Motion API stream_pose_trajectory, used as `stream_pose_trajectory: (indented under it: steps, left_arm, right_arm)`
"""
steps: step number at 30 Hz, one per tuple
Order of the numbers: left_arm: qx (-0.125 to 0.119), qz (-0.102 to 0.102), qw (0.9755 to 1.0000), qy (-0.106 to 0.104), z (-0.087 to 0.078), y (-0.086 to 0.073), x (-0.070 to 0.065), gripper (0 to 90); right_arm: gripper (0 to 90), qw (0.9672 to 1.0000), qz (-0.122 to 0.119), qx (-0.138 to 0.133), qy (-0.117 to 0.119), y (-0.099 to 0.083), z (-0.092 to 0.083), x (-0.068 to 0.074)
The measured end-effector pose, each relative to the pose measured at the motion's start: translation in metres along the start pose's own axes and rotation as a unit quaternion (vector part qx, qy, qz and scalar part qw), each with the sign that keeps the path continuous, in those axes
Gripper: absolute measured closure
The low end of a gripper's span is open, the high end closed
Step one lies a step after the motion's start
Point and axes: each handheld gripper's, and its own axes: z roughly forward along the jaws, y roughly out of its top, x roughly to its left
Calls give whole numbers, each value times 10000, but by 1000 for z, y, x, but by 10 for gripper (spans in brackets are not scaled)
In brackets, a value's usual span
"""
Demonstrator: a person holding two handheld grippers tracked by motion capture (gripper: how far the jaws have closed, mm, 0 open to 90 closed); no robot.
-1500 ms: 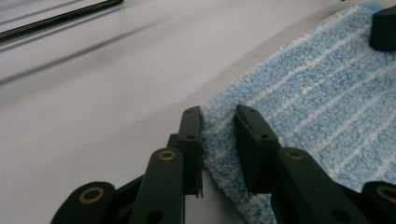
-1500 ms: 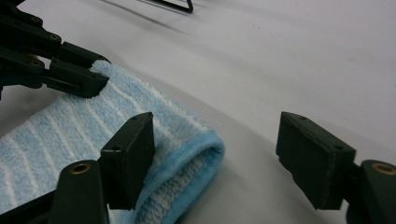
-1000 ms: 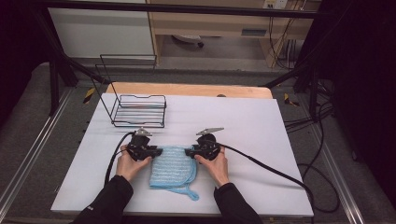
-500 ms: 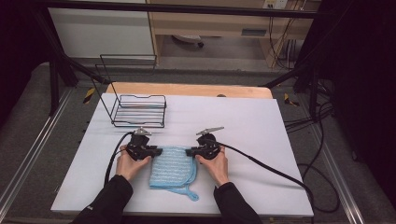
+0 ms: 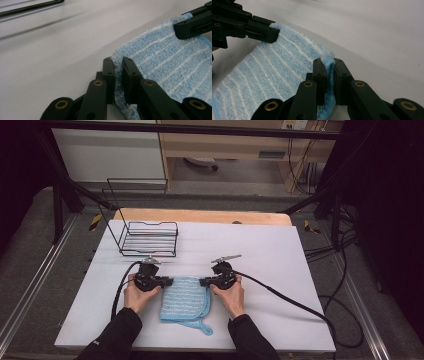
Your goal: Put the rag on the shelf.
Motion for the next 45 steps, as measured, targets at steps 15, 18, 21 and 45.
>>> stream_pose_trajectory:
  steps: [15, 18, 21, 45]
  left_arm:
    - [-424, 123, 9990, -61, -20, 4, -7, 816]
    - [-524, 154, 9985, -67, -25, 6, -9, 816]
    - [-618, 219, 9978, -47, -29, 8, -10, 815]
    - [-1316, 624, 9893, -94, -61, 20, -33, 815]
  right_arm:
    - [820, 9993, -188, -323, 51, 2, -18, 10]
    - [819, 9988, -224, -425, 70, 3, -23, 13]
    - [818, 9981, -242, -558, 129, 4, -29, 16]
    - [817, 9891, -711, -1286, -31, 10, -71, 37]
